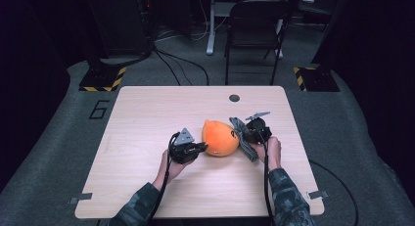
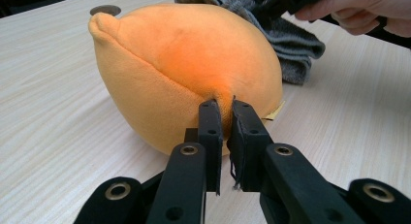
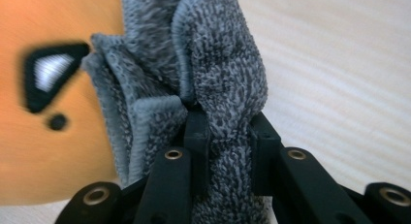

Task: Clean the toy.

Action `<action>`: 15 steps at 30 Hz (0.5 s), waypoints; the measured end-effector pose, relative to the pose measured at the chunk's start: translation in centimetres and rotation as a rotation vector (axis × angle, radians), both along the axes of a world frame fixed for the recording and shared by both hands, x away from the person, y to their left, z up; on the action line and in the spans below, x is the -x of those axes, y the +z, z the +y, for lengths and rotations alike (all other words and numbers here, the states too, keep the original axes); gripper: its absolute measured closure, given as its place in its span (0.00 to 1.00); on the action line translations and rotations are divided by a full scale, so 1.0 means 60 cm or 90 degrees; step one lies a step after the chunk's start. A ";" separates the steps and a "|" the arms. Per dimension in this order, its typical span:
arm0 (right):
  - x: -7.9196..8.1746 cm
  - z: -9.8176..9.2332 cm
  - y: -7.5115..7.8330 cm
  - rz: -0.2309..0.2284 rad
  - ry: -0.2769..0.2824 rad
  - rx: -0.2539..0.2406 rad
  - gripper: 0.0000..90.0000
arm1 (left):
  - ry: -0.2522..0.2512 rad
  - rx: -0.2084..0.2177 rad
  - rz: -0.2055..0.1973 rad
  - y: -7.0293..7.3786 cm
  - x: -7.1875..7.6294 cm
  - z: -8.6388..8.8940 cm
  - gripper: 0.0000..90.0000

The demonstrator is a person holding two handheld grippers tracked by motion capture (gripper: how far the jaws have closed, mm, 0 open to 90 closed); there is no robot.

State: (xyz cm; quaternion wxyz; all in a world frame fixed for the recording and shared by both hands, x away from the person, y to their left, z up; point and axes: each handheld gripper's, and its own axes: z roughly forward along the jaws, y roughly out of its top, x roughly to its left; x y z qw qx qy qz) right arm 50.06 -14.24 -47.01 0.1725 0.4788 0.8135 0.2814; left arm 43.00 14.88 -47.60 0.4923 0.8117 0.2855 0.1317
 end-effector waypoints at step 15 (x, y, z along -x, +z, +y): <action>0.036 -0.007 0.093 -0.114 -0.003 -0.055 0.85 | 0.010 0.001 -0.002 -0.001 -0.001 0.002 0.92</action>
